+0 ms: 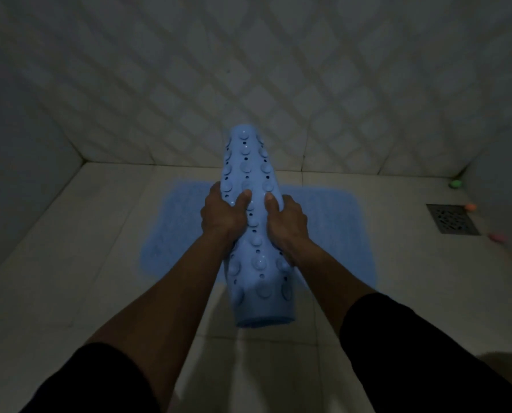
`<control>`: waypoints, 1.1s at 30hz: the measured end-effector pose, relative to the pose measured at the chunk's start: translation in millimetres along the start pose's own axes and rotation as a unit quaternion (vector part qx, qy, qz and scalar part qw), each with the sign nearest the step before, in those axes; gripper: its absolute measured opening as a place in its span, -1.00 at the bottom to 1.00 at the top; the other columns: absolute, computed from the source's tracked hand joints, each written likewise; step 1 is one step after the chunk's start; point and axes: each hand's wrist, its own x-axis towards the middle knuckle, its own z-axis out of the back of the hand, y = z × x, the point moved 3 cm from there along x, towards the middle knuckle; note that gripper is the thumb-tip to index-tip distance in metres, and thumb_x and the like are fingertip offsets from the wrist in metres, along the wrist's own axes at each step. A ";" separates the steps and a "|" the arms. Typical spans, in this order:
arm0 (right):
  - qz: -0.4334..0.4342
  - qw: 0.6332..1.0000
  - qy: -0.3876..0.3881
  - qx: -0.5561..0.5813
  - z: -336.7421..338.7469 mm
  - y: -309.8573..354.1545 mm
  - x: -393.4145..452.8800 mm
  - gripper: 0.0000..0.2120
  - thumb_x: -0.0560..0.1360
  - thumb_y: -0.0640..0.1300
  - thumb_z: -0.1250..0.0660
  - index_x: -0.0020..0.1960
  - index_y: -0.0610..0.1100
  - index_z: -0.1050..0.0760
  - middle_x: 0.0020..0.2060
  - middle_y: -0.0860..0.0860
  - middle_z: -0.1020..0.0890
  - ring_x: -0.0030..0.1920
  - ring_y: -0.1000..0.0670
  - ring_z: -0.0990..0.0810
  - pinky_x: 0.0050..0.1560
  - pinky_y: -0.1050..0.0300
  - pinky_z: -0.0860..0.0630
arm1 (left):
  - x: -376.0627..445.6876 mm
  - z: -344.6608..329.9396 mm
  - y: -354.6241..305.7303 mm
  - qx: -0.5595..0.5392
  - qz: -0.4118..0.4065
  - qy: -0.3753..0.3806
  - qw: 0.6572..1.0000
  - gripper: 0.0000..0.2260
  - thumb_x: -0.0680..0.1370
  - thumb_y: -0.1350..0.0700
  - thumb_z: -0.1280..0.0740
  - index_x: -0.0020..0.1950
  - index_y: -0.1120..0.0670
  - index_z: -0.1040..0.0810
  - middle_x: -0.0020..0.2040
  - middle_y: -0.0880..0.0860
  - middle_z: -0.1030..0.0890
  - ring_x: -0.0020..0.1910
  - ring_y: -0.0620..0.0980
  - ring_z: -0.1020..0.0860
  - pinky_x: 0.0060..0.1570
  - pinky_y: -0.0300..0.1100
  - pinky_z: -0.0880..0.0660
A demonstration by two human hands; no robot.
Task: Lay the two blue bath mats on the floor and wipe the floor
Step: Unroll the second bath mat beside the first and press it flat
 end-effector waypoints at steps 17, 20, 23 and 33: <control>-0.108 0.991 -0.073 -0.020 89.1 -148.0 -105.2 -0.64 0.64 0.17 -0.06 0.13 -0.06 -0.47 -0.04 0.06 -0.49 -0.05 0.06 -0.45 -0.02 0.23 -0.34 | -133.0 -139.5 89.1 -0.095 0.021 0.146 0.984 -0.47 0.52 -0.16 -0.42 0.42 0.03 -0.46 0.25 0.02 -0.60 0.16 0.01 -0.59 0.09 -0.11 -0.56; -0.121 0.990 -0.062 -0.024 106.8 -183.9 -121.0 -0.64 0.66 0.15 -0.04 0.14 -0.06 -0.49 -0.12 0.07 -0.44 -0.08 0.06 -0.42 0.00 0.22 -0.32 | -159.9 -170.6 109.1 -0.099 0.024 0.165 0.981 -0.49 0.51 -0.21 -0.40 0.38 0.00 -0.50 0.20 0.00 -0.63 0.12 -0.01 -0.62 -0.05 -0.29 -0.54; -0.131 0.990 -0.053 -0.018 117.6 -216.0 -136.0 -0.57 0.66 0.15 -0.04 0.21 -0.12 -0.51 -0.04 0.01 -0.50 -0.05 0.03 -0.44 0.03 0.21 -0.33 | -190.0 -190.7 126.6 -0.093 0.046 0.183 0.978 -0.41 0.47 -0.31 -0.36 0.41 -0.04 -0.47 0.24 -0.03 -0.61 0.13 -0.02 -0.61 0.07 -0.18 -0.58; -0.167 0.984 -0.062 -0.003 153.1 -296.2 -197.3 -0.51 0.62 0.22 -0.07 0.32 -0.08 -0.47 0.20 -0.08 -0.59 0.12 -0.11 -0.55 0.11 0.07 -0.44 | -281.7 -229.4 155.6 -0.085 0.136 0.272 0.949 -0.18 0.31 -0.50 -0.35 0.45 -0.08 -0.41 0.32 0.01 -0.58 0.17 0.03 -0.62 0.19 0.06 -0.58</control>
